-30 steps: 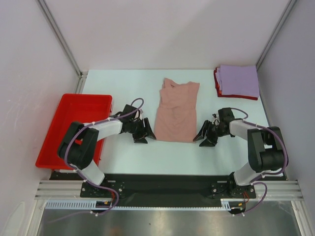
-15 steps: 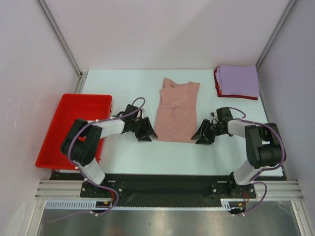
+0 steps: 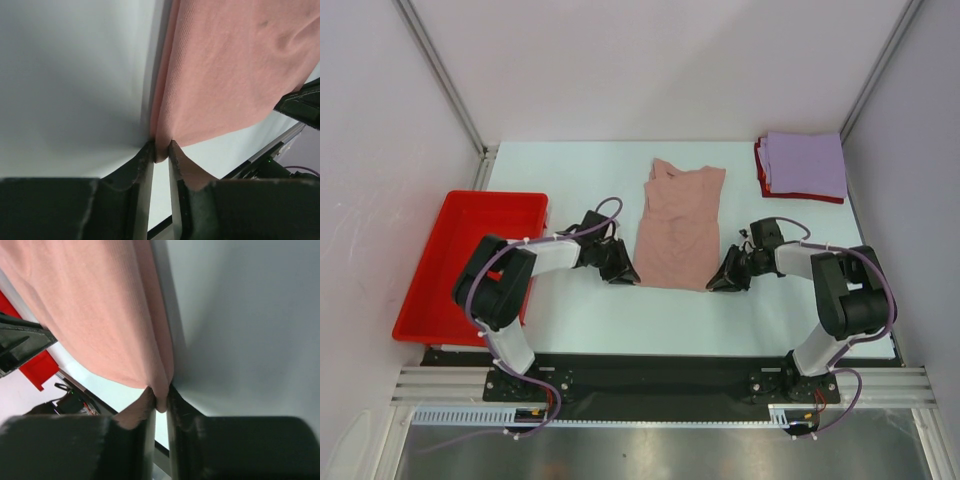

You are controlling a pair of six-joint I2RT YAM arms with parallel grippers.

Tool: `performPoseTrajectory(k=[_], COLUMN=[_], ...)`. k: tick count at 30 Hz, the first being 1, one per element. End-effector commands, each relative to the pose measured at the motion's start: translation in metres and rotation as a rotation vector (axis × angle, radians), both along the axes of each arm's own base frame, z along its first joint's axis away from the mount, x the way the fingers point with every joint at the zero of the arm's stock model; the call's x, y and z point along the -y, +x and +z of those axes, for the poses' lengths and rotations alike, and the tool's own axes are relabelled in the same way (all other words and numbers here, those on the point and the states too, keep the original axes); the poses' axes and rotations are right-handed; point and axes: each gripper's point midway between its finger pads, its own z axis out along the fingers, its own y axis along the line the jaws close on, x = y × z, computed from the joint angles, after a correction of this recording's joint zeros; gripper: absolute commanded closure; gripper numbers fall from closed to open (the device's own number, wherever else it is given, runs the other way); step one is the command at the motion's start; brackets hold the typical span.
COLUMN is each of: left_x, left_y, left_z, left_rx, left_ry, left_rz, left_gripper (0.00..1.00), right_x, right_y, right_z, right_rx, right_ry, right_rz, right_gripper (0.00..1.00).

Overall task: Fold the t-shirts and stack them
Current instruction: Fold the tshirt

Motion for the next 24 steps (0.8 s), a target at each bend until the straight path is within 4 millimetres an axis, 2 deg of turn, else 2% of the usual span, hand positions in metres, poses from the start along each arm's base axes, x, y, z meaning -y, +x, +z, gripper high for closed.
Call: performPoseTrajectory(k=[1, 2, 4, 8, 11, 12, 14, 15, 17, 18, 19, 20, 22, 23, 24], left_x=[-0.022, -0.024, -0.028, -0.035, -0.039, -0.042, -0.045, -0.052, -0.052, -0.059, -0.061, -0.059, -0.067, -0.066, -0.072], left_y=[-0.011, -0.009, -0.009, -0.012, -0.018, -0.025, -0.032, -0.044, -0.057, -0.072, -0.078, -0.084, -0.102, -0.103, -0.116], left_z=[-0.032, -0.033, -0.033, -0.035, -0.033, -0.036, -0.030, -0.035, -0.026, -0.029, -0.027, -0.017, -0.017, -0.005, -0.006], left_rx=[-0.038, -0.028, -0.020, -0.004, 0.015, 0.003, 0.019, 0.002, 0.026, 0.005, 0.007, 0.038, 0.017, 0.058, 0.030], left_ry=[0.148, 0.162, 0.189, 0.215, 0.213, 0.218, 0.211, 0.237, 0.237, 0.253, 0.259, 0.243, 0.260, 0.237, 0.248], left_rz=[-0.002, -0.002, -0.017, -0.034, -0.031, -0.030, -0.035, -0.045, -0.072, -0.079, -0.081, -0.091, -0.083, -0.076, -0.067], left_gripper=[0.77, 0.87, 0.99, 1.00, 1.00, 1.00, 1.00, 1.00, 1.00, 1.00, 1.00, 1.00, 1.00, 1.00, 1.00], right_x=[0.017, 0.016, 0.018, 0.023, 0.025, 0.025, 0.024, 0.020, 0.014, 0.012, 0.006, 0.002, -0.001, -0.005, -0.007], right_y=[-0.004, -0.004, -0.005, -0.012, -0.019, -0.023, -0.036, -0.043, -0.054, -0.067, -0.078, -0.086, -0.102, -0.114, -0.117], right_z=[-0.027, -0.027, -0.026, -0.024, -0.021, -0.021, -0.022, -0.022, -0.017, -0.020, -0.019, -0.016, -0.009, -0.007, 0.004], right_rx=[-0.026, -0.027, -0.016, -0.011, 0.000, -0.005, -0.022, -0.026, -0.023, -0.042, -0.050, -0.043, -0.034, -0.036, -0.006], right_ry=[-0.133, -0.133, -0.145, -0.175, -0.192, -0.196, -0.195, -0.197, -0.184, -0.188, -0.187, -0.182, -0.172, -0.169, -0.146], right_rz=[-0.023, -0.022, -0.013, 0.021, 0.056, 0.068, 0.089, 0.108, 0.119, 0.128, 0.156, 0.168, 0.150, 0.168, 0.144], right_gripper=[0.86, 0.88, 0.93, 1.00, 1.00, 1.00, 1.00, 1.00, 1.00, 1.00, 1.00, 1.00, 1.00, 1.00, 1.00])
